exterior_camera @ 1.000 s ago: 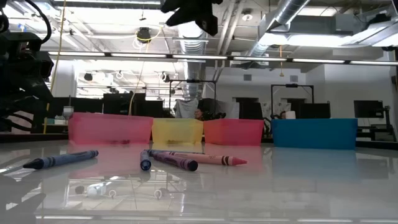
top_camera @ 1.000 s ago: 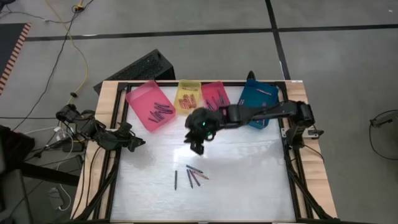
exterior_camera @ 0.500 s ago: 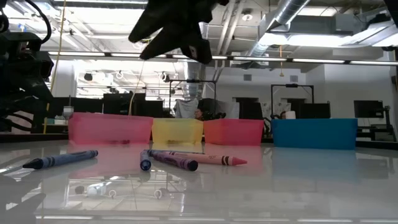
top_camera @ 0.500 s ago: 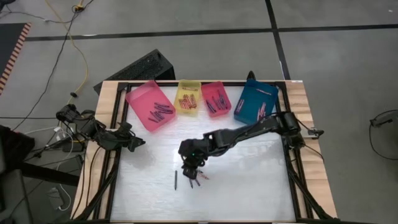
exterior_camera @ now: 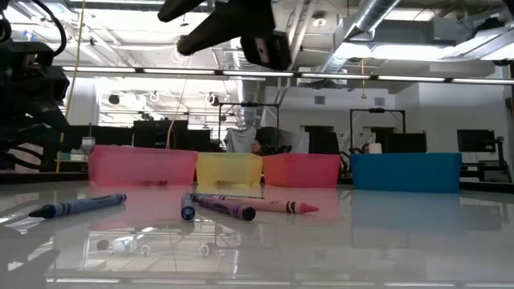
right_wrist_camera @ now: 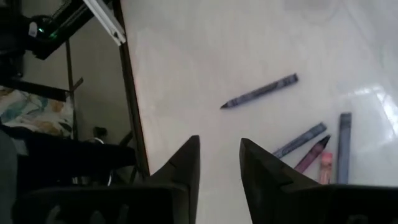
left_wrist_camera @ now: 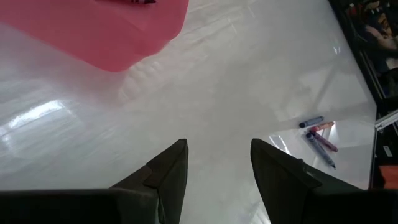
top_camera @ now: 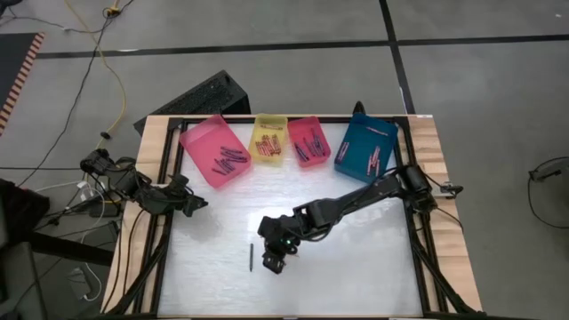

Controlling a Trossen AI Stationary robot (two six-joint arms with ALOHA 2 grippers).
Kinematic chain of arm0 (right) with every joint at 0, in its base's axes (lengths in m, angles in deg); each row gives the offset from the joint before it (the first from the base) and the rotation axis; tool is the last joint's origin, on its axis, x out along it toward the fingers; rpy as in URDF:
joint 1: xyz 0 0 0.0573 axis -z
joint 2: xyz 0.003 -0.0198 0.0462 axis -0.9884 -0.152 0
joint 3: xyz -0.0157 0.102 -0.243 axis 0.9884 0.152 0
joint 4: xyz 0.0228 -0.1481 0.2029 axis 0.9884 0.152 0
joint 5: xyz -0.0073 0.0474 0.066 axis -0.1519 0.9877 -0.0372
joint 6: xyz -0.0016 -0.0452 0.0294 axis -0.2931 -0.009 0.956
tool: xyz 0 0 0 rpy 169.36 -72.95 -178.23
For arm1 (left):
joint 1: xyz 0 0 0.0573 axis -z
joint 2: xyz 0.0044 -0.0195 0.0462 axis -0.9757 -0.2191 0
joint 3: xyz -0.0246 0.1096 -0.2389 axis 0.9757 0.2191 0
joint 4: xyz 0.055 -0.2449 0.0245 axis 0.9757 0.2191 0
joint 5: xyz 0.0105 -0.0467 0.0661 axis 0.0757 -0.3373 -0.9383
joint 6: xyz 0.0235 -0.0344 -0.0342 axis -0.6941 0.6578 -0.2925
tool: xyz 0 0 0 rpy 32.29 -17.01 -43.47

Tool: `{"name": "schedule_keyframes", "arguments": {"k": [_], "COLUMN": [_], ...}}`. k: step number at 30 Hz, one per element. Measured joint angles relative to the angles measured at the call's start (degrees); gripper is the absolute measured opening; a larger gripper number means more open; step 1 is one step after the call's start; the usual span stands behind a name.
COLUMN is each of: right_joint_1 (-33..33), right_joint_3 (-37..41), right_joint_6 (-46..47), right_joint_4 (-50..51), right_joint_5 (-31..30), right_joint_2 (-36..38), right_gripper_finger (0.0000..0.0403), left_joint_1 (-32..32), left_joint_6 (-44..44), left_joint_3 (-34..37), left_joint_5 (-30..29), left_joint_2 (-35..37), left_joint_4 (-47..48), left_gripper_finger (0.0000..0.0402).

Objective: Sort crayons
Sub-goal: Put the pink crayon into the blue bin

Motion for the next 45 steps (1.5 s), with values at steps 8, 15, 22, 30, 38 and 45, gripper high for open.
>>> {"name": "schedule_keyframes", "arguments": {"k": [8, 15, 22, 30, 38, 45], "right_joint_1": [-2.35, -3.42, -3.38, -3.36, -5.31, -8.44], "right_joint_3": [0.00, 0.00, 0.00, 0.00, 0.00, 0.00], "right_joint_6": [3.41, 4.44, 1.74, -1.01, -4.38, -4.25], "right_joint_4": [0.06, 0.17, 0.72, 3.64, 15.83, 20.34], "right_joint_5": [-5.96, -9.75, -12.37, -12.26, -11.95, -11.54], "right_joint_2": [0.00, 0.00, 0.00, 0.47, 4.24, 5.88], "right_gripper_finger": [0.0109, 0.0109, 0.0109, 0.0109, 0.0109, 0.0109], "left_joint_1": [-0.01, 0.01, -0.01, -0.01, 0.01, 0.01], "left_joint_6": [0.11, 10.05, 6.91, 9.31, 8.44, 13.13], "left_joint_3": [0.00, 0.01, 0.03, 0.03, 0.03, 0.03], "left_joint_5": [-0.43, 1.51, 5.75, 8.43, 9.20, 7.43], "left_joint_2": [0.00, 0.00, -0.02, -0.02, -0.13, -1.75], "left_joint_4": [-0.08, -5.35, -22.46, -34.20, -34.22, -28.34], "left_gripper_finger": [0.0165, 0.0165, 0.0165, 0.0165, 0.0165, 0.0165]}}
